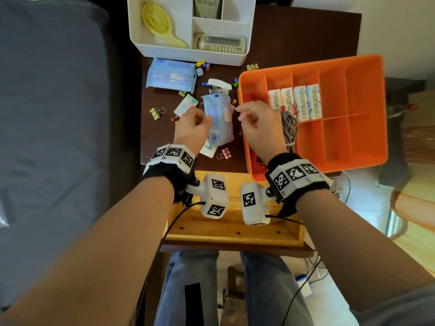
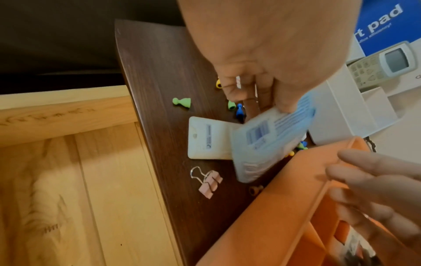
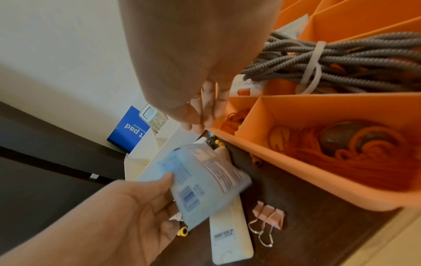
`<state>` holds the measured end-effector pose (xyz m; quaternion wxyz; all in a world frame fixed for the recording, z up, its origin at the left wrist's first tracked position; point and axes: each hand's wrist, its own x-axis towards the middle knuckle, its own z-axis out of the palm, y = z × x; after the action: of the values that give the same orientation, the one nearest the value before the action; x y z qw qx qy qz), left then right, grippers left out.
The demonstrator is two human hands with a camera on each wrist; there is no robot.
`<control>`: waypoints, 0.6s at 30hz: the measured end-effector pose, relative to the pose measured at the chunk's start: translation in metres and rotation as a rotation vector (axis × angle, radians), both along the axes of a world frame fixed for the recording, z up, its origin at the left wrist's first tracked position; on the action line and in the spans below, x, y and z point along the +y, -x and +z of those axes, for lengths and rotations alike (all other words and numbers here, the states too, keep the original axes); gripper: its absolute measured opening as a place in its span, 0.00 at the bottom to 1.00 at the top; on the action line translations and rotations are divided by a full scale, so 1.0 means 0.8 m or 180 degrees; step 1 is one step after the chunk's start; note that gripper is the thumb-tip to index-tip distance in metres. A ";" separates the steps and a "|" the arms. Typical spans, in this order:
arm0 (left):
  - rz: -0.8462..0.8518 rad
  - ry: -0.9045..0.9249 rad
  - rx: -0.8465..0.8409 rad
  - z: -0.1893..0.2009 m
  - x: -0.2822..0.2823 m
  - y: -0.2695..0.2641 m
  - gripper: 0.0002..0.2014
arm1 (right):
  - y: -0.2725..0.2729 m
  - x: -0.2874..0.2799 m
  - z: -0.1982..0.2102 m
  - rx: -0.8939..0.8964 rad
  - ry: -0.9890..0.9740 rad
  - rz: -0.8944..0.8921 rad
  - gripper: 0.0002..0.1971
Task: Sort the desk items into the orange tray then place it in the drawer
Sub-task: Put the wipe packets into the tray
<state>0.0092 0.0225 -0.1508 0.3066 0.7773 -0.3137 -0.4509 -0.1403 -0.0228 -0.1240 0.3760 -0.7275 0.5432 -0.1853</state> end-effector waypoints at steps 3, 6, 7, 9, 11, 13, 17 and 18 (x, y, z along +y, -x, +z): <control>0.0233 0.0215 0.0172 0.001 0.002 -0.009 0.15 | -0.004 0.000 0.008 -0.0110 -0.0117 -0.0029 0.10; 0.0399 0.0242 0.0444 0.005 0.001 -0.013 0.15 | -0.012 0.001 0.018 -0.0119 -0.0539 0.0081 0.12; 0.0391 0.0257 0.0523 0.007 0.000 -0.014 0.14 | -0.015 0.000 0.020 -0.0118 -0.0755 0.0090 0.15; 0.0376 0.0269 0.0634 0.009 -0.001 -0.016 0.14 | -0.018 -0.005 0.019 -0.0142 -0.1249 0.0045 0.23; 0.0387 0.0270 0.0722 0.011 -0.001 -0.018 0.14 | -0.018 -0.011 0.017 -0.0139 -0.1508 0.0121 0.22; 0.0359 0.0274 0.0698 0.012 -0.001 -0.018 0.11 | -0.017 -0.014 0.016 -0.0202 -0.1386 0.0156 0.19; 0.0327 0.0304 0.0690 0.023 -0.005 -0.014 0.08 | -0.016 -0.013 0.015 -0.0337 -0.0758 0.0013 0.13; 0.0373 0.0212 0.0970 0.031 -0.008 -0.010 0.10 | -0.017 -0.012 0.015 -0.0338 -0.0662 0.0014 0.13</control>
<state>0.0175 0.0165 -0.1261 0.4021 0.7063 -0.2325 -0.5343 -0.1269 -0.0323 -0.1117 0.4780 -0.6749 0.5373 -0.1654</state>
